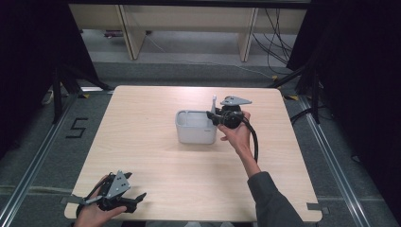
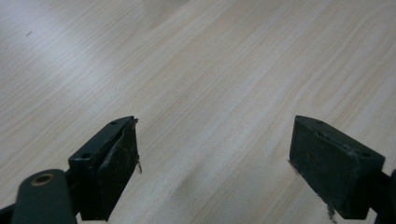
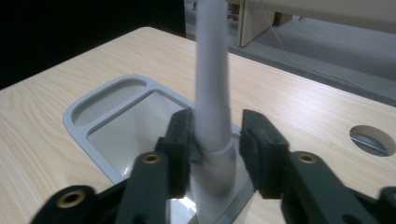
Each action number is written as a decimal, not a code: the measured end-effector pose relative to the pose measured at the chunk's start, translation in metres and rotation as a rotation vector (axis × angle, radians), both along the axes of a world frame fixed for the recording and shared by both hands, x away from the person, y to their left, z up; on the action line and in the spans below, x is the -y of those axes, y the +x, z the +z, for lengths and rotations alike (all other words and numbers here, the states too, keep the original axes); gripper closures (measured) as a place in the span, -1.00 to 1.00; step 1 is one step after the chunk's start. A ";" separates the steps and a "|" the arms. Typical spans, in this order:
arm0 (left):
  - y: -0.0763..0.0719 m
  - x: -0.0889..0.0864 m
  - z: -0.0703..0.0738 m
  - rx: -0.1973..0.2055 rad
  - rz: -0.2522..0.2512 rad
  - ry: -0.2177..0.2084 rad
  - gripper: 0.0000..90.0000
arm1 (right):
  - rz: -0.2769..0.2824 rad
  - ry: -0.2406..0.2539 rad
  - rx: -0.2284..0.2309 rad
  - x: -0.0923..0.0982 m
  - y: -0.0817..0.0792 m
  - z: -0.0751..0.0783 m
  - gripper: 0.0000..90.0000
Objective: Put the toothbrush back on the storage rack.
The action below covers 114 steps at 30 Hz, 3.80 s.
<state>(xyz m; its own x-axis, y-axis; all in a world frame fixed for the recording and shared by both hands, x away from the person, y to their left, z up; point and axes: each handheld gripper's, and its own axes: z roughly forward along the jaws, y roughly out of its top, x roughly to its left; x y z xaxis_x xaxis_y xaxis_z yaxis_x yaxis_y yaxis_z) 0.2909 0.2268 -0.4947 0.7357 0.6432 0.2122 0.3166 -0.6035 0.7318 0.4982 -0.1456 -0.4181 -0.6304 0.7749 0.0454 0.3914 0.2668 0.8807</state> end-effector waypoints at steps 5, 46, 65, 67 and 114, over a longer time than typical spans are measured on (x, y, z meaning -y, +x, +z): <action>0.000 0.000 0.000 0.004 -0.001 -0.001 -0.66 | -0.007 0.022 0.007 0.001 -0.005 0.003 0.10; 0.000 0.001 -0.001 0.002 0.004 -0.003 -0.66 | -0.020 0.089 0.005 0.031 -0.047 0.014 -0.22; 0.000 0.001 -0.001 -0.001 0.009 -0.010 -0.67 | -0.025 0.090 0.010 0.049 -0.064 0.006 -0.23; 0.001 0.000 0.000 -0.001 -0.006 0.012 -0.67 | -0.015 0.083 0.011 0.052 -0.066 0.005 -0.23; 0.000 0.001 -0.001 0.014 0.008 -0.008 -0.67 | 0.039 0.037 -0.054 0.054 -0.109 -0.029 -0.49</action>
